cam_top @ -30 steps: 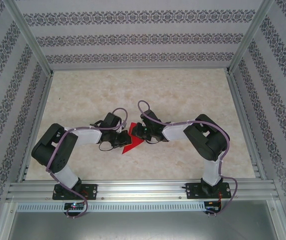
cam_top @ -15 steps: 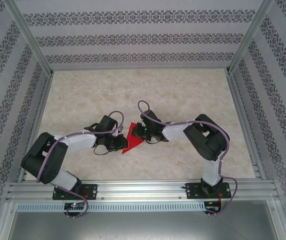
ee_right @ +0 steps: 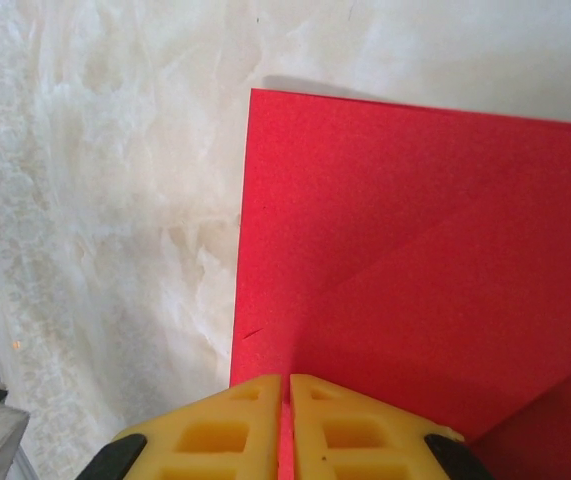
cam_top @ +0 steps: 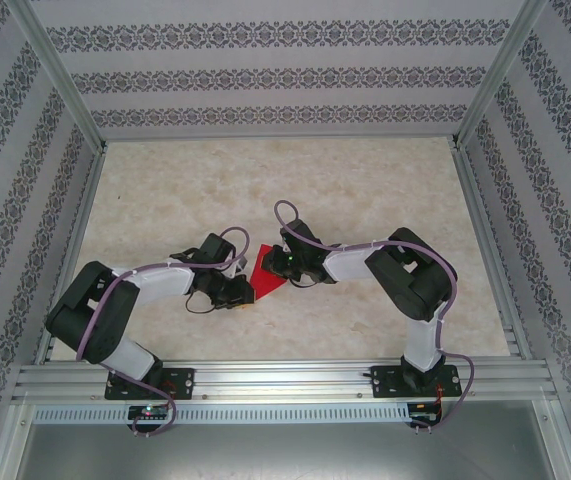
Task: Fold a paper plane with a square sheet of paper (pick it up from the middle)
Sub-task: Fourth fold the wing at the center of the table.
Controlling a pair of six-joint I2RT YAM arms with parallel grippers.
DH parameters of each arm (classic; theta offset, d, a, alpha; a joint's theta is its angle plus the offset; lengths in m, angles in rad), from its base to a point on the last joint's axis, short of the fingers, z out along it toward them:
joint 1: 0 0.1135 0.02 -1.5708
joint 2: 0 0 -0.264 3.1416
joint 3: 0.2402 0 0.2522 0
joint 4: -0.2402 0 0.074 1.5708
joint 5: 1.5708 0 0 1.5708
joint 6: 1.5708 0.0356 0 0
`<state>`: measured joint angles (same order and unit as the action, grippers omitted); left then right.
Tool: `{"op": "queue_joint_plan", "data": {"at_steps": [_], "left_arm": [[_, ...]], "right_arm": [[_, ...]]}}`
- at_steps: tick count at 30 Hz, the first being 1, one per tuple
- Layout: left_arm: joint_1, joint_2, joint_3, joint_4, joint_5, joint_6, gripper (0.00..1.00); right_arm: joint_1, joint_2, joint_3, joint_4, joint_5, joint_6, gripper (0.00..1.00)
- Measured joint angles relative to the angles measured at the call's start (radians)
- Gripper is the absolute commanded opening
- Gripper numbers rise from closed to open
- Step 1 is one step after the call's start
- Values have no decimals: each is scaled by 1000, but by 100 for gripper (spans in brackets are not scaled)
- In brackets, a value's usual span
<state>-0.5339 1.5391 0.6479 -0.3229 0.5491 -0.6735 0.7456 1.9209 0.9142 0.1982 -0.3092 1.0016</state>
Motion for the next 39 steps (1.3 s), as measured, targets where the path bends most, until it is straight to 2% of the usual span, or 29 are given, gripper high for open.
{"op": "queue_joint_plan", "data": {"at_steps": [12, 17, 22, 26, 31, 39], "left_arm": [[-5, -19, -18, -2, -35, 14, 8], [-5, -113, -67, -36, -35, 10, 9], [-5, -184, -29, -55, -24, 10, 9], [-3, -124, 35, -13, 12, -7, 10], [-3, 40, 103, 86, 44, -30, 11], [-3, 156, 121, 121, 1, -36, 9]], "right_arm": [[0, 2, 0, 5, -3, 0, 13], [0, 2, 0, 5, -6, 0, 13], [0, 2, 0, 5, -6, -1, 13], [0, 2, 0, 6, -6, -1, 13], [0, 3, 2, 5, -6, 0, 13], [0, 4, 5, 5, -7, -1, 13]]}}
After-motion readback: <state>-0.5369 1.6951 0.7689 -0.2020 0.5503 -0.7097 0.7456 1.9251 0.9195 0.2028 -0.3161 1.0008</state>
